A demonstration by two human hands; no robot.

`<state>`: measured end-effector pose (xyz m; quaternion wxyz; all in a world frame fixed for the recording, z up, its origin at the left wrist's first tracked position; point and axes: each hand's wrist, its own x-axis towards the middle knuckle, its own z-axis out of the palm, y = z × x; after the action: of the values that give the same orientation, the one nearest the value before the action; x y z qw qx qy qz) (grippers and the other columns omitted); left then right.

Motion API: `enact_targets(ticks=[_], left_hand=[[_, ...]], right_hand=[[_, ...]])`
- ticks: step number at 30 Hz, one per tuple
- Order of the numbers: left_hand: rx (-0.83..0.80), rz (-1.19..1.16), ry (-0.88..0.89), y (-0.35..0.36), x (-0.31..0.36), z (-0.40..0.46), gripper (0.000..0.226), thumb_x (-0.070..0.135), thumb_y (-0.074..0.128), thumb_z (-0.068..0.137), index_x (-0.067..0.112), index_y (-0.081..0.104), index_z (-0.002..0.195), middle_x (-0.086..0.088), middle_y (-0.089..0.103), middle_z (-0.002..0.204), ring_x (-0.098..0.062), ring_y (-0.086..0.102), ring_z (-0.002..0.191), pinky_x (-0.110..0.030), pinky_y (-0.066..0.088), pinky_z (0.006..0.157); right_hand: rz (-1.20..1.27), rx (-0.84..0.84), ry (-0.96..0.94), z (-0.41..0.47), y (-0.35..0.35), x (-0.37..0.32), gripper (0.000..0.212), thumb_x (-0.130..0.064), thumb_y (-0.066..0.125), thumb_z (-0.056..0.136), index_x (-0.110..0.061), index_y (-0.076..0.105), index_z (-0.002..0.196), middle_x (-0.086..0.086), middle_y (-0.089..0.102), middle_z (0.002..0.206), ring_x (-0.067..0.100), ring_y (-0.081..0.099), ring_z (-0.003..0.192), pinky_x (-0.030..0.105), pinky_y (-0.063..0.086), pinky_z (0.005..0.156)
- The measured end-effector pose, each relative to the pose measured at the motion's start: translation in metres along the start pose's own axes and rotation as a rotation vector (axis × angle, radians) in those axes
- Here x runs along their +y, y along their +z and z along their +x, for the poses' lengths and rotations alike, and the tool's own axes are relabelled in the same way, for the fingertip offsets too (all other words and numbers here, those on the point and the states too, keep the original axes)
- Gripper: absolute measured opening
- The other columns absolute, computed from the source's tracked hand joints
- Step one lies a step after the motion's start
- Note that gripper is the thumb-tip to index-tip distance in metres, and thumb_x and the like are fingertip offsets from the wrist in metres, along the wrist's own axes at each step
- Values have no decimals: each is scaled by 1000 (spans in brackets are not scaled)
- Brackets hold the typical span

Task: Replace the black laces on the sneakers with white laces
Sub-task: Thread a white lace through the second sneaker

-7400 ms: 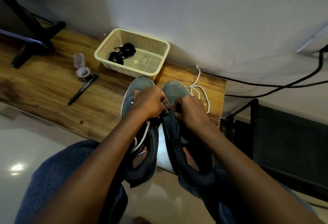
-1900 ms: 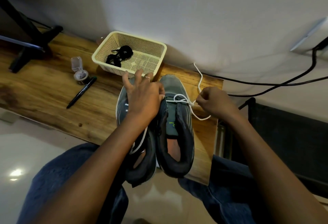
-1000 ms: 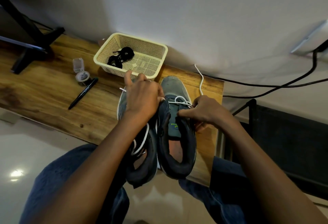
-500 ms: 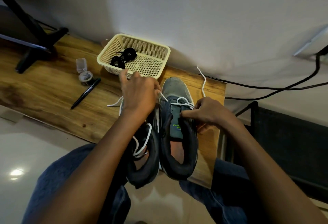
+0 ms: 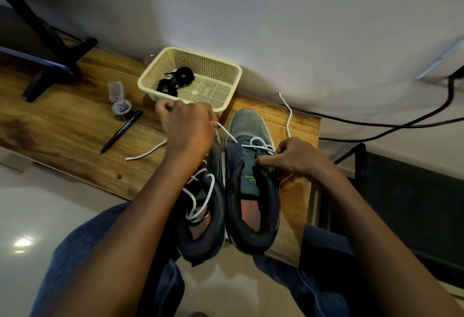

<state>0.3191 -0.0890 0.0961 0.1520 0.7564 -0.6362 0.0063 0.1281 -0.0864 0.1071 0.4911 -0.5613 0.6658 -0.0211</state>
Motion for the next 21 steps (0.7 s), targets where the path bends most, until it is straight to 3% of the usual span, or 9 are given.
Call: enact_targets(ticks=[3,5,8,14,19,21], left_hand=[[18,22,-31,-3,-7,2,15,30,62,89,29,70,101,3,70,100,-23,46,116,-45,18,103],[-96,8,83,-1,-3,0,21,35,64,88,33,67,109,6,67,109,-21,40,121,-44,13,104],[-228,32,216,6,8,-4,20,48,64,86,36,69,101,9,66,108,-17,41,120,-42,9,106],[4,19,-47,-3,-2,1,15,33,59,92,26,71,96,2,69,96,-21,49,112,-43,18,104],[-204,5,139,3,4,-2,19,47,60,88,33,70,97,8,67,102,-19,40,121,-43,9,106],[-205,-2,152,4,6,-4,21,49,59,89,32,70,92,8,67,98,-18,43,118,-44,9,107]], right_hand=[[6,5,2,1,0,1,38,-32,77,79,-1,60,93,18,67,87,32,71,70,42,61,64],[-2,9,2,2,1,2,37,-32,77,79,-1,60,91,17,67,86,32,71,68,42,61,63],[-5,7,2,3,0,2,36,-32,77,79,-2,60,90,17,67,86,33,71,69,43,61,64],[18,0,10,1,-1,1,42,-33,77,78,-1,58,98,19,67,94,29,70,69,34,60,55],[8,-1,10,-1,-1,0,40,-32,77,78,-2,58,97,17,67,94,29,70,71,35,60,56],[11,-3,9,-1,-1,0,38,-32,77,78,-3,58,95,18,67,94,29,71,71,35,60,56]])
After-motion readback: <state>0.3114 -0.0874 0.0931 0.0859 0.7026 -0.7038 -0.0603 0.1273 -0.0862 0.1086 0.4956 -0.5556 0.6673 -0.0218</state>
